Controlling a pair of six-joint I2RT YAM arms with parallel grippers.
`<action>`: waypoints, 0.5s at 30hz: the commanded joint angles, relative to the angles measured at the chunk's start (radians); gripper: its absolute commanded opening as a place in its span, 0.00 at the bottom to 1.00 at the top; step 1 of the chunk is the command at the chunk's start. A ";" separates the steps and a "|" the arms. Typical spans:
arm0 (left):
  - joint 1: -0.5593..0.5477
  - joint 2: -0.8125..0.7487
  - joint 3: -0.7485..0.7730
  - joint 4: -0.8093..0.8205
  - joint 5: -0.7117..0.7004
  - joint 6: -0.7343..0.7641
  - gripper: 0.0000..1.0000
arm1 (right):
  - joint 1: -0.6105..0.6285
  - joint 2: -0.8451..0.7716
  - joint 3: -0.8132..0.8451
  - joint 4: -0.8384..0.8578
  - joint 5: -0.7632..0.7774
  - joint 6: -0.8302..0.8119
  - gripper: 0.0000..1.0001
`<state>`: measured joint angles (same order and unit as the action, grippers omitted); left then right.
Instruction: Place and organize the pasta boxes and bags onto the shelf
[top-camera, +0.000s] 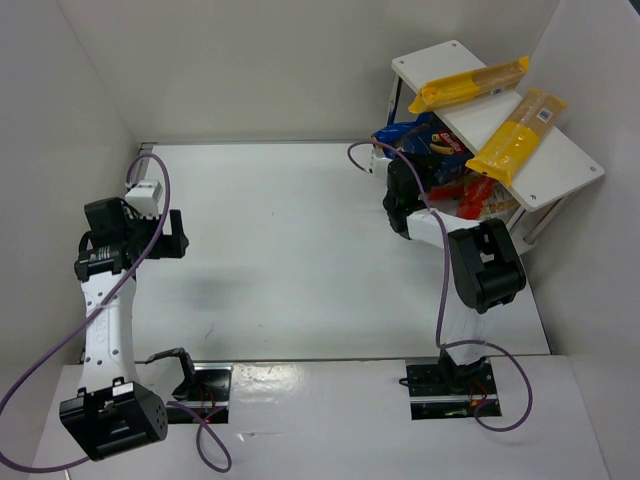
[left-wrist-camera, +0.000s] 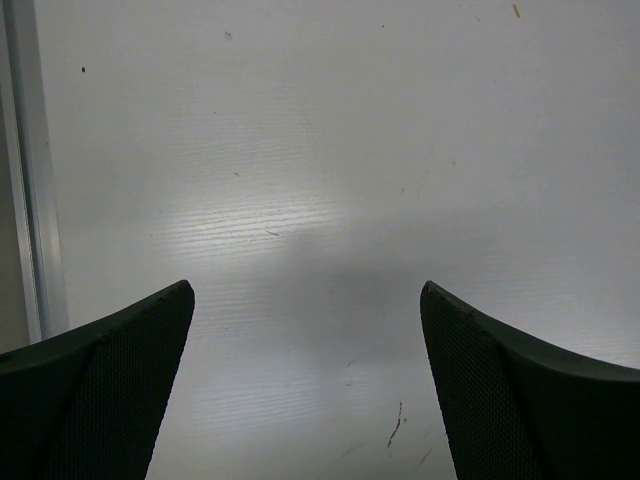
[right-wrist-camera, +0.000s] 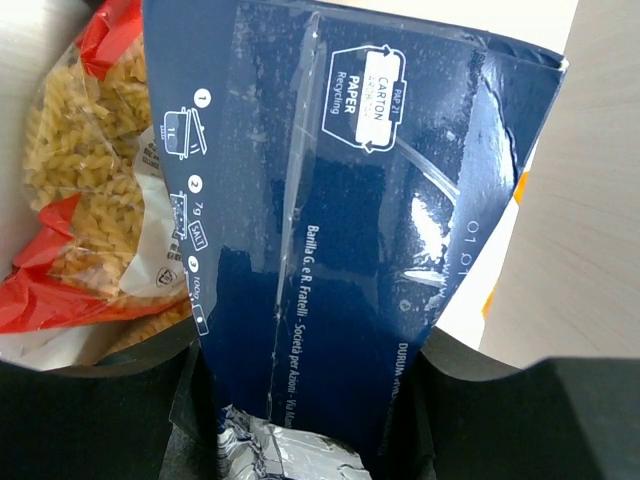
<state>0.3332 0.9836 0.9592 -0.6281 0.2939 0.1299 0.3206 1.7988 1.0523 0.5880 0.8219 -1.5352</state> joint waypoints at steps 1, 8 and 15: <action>0.007 -0.010 -0.004 0.021 0.024 0.014 0.99 | -0.012 -0.013 0.081 0.220 0.020 -0.051 0.00; 0.007 0.000 -0.004 0.021 0.024 0.014 0.99 | -0.043 0.019 0.081 0.233 0.029 -0.051 0.00; 0.007 0.000 -0.004 0.021 0.024 0.014 0.99 | -0.071 0.031 0.081 0.245 0.039 -0.051 0.00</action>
<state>0.3332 0.9840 0.9588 -0.6273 0.2939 0.1299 0.2699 1.8450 1.0630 0.6468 0.8150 -1.5589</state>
